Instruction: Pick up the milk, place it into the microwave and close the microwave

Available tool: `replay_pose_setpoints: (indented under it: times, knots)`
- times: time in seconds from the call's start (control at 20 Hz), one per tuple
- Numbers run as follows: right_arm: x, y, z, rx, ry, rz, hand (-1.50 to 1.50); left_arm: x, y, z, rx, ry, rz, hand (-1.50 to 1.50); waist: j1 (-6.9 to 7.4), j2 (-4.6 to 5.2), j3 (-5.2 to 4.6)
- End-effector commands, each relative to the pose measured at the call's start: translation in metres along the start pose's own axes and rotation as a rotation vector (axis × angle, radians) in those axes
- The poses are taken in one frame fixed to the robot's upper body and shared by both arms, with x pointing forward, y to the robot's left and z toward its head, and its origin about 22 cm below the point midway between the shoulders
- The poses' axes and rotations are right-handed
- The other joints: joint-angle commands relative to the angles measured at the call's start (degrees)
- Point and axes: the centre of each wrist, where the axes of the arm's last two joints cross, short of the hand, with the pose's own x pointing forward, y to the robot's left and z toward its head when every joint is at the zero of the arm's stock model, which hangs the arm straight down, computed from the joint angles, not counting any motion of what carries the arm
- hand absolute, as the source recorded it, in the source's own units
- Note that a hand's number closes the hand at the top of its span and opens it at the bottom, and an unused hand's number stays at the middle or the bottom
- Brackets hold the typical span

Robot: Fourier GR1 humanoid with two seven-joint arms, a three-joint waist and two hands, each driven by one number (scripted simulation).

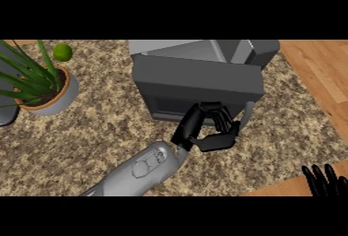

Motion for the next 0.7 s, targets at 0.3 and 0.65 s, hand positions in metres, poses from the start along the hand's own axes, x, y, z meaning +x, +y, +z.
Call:
replay_pose_setpoints:
  times: [0.3,0.65]
  knots:
    - [0.016,0.004,-0.003,0.061,0.002,-0.071,-1.50,0.015,0.023,-0.036,0.123,-0.050,0.064,1.50,-4.03,1.26,0.07]
    - [0.029,0.004,-0.013,0.091,-0.032,-0.076,-1.50,0.024,0.033,-0.054,0.156,-0.068,0.076,1.50,-6.05,1.66,0.13]
